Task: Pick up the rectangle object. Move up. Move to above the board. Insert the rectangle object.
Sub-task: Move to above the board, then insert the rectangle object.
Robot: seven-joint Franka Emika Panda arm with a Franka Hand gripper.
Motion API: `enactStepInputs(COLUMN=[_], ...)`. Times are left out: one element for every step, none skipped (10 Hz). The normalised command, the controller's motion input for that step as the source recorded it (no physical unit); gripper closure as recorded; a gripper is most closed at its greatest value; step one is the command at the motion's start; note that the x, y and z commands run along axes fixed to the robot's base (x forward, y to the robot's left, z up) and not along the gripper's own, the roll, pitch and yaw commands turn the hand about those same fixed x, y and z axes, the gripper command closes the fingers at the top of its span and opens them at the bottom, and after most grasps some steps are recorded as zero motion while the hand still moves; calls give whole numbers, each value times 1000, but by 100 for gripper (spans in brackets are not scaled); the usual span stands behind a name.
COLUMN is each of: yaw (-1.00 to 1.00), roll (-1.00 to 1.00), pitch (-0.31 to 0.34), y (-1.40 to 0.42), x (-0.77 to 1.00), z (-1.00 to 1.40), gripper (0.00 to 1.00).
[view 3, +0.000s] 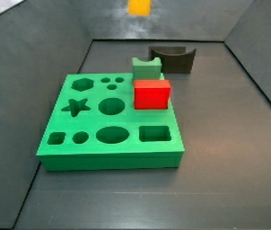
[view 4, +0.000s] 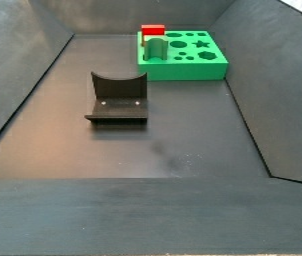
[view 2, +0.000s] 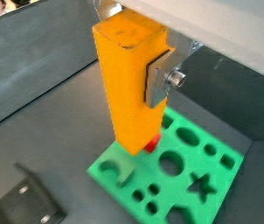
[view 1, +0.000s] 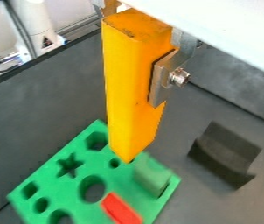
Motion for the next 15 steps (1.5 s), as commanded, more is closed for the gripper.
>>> enactStepInputs(yaw=[10, 9, 8, 9, 0, 0, -6, -289, -869, -1000, -1000, -1000, -1000, -1000, -1000], roll=[1, 0, -2, 0, 0, 31, 0, 0, 0, 0, -23, -50, -49, -50, -51], pitch=[-6, 5, 13, 16, 0, 0, -11, 0, -4, 0, 0, -11, -19, -27, -34], y=[-988, -698, -416, -245, -26, -397, -651, -766, -363, -166, -60, -9, -9, -11, -11], x=[-137, -71, -9, 16, 0, 83, 109, 371, 0, 0, 0, 0, 0, 0, 0], z=[-14, -11, -5, -3, 0, -80, -226, -337, -311, -309, -237, -217, -217, -211, -211], gripper=[100, 100, 100, 100, 100, 100, 100, 100, 100, 100, 100, 100, 100, 100, 100])
